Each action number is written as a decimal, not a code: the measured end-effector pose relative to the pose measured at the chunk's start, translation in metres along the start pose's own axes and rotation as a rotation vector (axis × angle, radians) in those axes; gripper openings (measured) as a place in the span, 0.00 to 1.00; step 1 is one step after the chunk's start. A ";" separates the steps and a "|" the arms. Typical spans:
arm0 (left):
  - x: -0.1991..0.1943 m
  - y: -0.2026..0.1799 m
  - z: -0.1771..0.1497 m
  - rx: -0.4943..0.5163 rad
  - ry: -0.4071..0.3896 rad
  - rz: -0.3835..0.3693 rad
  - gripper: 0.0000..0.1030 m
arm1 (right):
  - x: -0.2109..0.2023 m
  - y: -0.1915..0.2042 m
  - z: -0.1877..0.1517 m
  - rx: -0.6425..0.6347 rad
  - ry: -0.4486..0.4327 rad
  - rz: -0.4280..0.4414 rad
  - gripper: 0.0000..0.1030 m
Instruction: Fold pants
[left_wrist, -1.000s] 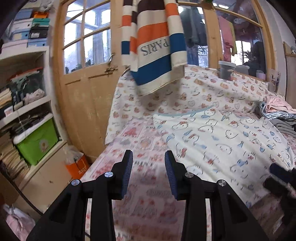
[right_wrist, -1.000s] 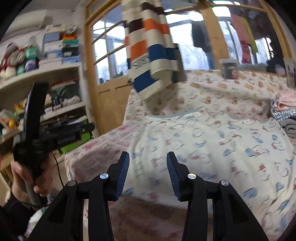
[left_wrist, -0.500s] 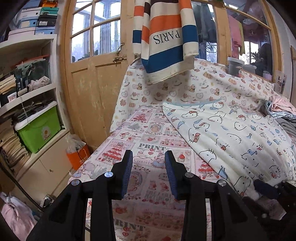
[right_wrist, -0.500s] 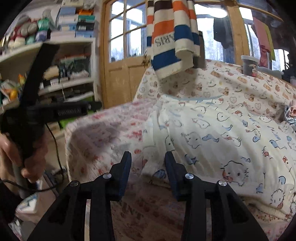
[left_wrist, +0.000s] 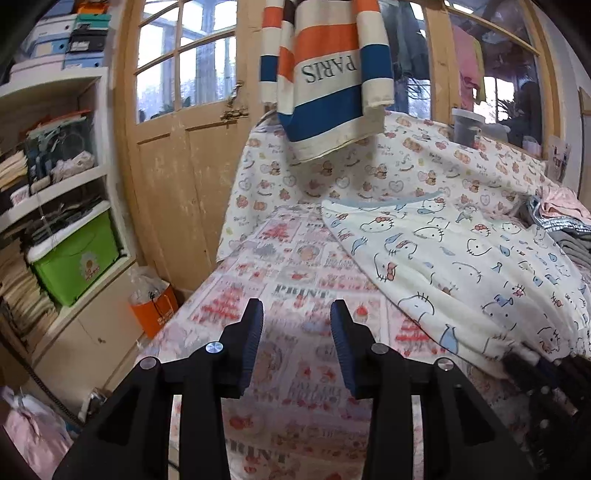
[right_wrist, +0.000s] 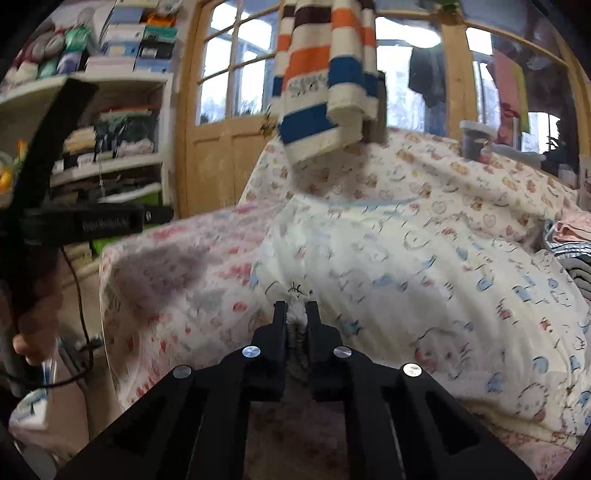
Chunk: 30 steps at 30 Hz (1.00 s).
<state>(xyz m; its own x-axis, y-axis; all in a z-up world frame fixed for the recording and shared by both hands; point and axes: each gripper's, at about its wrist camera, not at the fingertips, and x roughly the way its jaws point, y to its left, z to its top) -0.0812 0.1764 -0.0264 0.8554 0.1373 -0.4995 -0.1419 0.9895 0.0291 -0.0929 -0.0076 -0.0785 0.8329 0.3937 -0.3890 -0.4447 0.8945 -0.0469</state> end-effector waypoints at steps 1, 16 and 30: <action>0.003 -0.001 0.008 0.007 0.003 -0.024 0.37 | -0.006 -0.001 0.004 -0.005 -0.030 -0.012 0.08; 0.211 -0.028 0.148 -0.009 0.342 -0.164 0.41 | -0.023 -0.013 0.019 0.056 -0.056 -0.016 0.08; 0.283 -0.031 0.165 -0.099 0.449 -0.181 0.00 | -0.020 -0.019 0.012 0.093 -0.056 0.035 0.08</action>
<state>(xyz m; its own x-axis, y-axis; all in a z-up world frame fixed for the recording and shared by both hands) 0.2473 0.1924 -0.0259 0.5744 -0.0915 -0.8135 -0.0759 0.9835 -0.1643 -0.0975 -0.0297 -0.0582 0.8356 0.4338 -0.3369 -0.4435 0.8947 0.0520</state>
